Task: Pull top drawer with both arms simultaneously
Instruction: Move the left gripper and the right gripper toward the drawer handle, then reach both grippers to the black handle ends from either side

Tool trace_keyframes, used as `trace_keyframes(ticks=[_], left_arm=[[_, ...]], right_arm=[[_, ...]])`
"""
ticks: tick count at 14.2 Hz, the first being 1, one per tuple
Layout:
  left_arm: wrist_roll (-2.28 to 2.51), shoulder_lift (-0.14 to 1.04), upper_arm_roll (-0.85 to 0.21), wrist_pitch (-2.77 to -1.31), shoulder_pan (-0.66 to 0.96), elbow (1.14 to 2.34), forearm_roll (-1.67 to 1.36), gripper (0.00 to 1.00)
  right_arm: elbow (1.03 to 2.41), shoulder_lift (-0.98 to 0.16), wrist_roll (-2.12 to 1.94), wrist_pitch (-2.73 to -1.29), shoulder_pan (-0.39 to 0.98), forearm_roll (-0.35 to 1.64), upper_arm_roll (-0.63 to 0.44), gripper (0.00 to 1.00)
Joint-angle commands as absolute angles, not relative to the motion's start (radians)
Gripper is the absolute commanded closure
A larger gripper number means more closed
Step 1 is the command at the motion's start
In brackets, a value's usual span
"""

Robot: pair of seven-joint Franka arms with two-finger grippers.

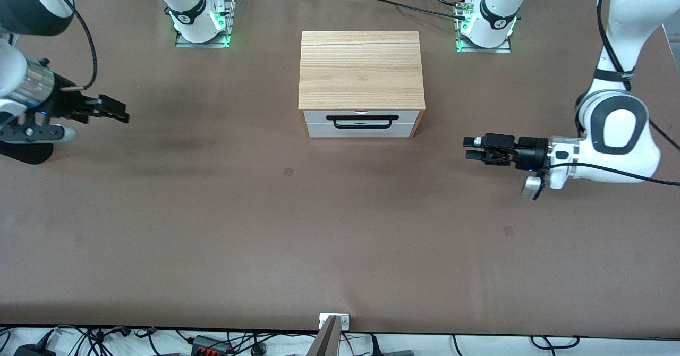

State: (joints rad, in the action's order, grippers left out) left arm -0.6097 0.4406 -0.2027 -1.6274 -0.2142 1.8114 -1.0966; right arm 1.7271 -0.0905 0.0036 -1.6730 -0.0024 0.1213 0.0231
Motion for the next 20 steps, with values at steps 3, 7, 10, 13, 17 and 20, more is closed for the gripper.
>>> trace_keyframes(ticks=[3, 7, 10, 13, 17, 20], left_arm=[[-0.802, 0.482, -0.215, -1.651, -0.199, 1.963, -1.337, 0.00], [-0.909, 0.532, -0.216, -1.680, -0.149, 2.032, -1.481, 0.00], [-0.986, 0.546, -0.216, -1.727, -0.066, 2.084, -1.622, 0.00], [-1.031, 0.554, -0.215, -1.726, -0.055, 2.117, -1.660, 0.00], [-1.101, 0.551, -0.216, -1.721, -0.064, 2.177, -1.667, 0.02], [-1.147, 0.549, -0.218, -1.713, -0.064, 2.213, -1.695, 0.08]], right_arm=[[1.599, -0.342, 0.005, -1.664, 0.066, 0.421, 0.025, 0.00], [1.545, -0.477, -0.009, -1.684, 0.084, 0.697, 0.023, 0.00], [1.513, -0.564, -0.115, -1.677, 0.089, 0.881, 0.031, 0.00], [1.496, -0.632, -0.217, -1.664, 0.089, 1.035, 0.031, 0.00], [1.523, -0.706, -0.396, -1.667, 0.115, 1.155, 0.041, 0.00], [1.581, -0.712, -0.411, -1.756, 0.213, 1.182, 0.041, 0.00]])
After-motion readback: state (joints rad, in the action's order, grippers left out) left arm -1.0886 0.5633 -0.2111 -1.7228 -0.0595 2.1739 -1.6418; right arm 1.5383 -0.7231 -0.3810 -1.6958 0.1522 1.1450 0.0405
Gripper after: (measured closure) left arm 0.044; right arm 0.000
